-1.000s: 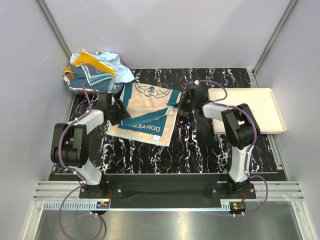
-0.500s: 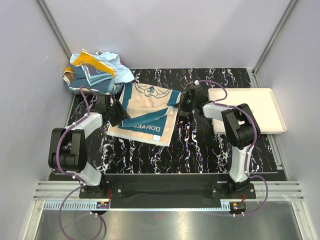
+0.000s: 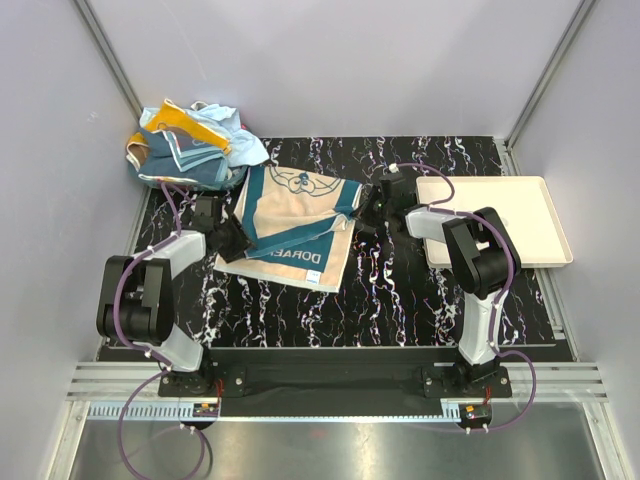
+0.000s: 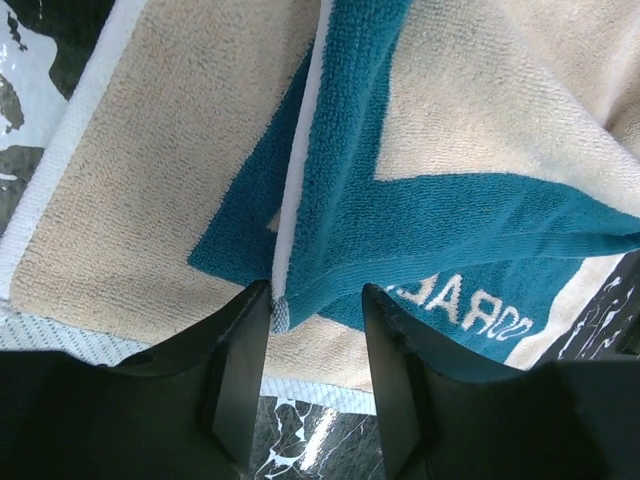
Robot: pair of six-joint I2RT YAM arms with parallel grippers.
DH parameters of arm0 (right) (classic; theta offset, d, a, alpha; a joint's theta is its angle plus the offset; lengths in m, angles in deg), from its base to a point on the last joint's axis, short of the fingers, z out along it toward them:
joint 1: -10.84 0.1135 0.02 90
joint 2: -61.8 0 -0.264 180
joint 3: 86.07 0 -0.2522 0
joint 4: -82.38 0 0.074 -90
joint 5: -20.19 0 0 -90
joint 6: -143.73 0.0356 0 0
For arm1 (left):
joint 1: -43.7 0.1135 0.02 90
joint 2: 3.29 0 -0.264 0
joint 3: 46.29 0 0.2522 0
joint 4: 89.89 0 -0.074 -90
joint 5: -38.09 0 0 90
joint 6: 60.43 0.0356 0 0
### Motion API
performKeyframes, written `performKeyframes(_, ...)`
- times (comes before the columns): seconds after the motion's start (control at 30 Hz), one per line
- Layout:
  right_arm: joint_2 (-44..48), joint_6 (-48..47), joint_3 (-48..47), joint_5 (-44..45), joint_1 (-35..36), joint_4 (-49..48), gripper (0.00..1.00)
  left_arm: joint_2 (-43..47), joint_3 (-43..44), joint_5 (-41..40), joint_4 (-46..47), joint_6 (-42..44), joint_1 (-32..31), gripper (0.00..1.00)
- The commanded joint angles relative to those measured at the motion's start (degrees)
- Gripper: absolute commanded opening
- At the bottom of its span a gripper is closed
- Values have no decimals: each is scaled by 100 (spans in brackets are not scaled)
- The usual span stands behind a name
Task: Fold and stack the towels
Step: Fold the towel
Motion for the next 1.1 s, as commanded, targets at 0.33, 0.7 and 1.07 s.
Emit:
performKeyframes(0.33, 219, -116, 82, -138, -42, -195, 0, 131, 48, -219, 42, -105, -28, 19)
performKeyframes(0.7, 851, -177, 161, -305, -42, 33, 0, 53, 1583, -588, -1143, -43, 78, 0)
performKeyframes(1.07, 1950, -143, 591, -788, 28, 315, 0, -194, 2913, -738, -1944, 44, 438, 0)
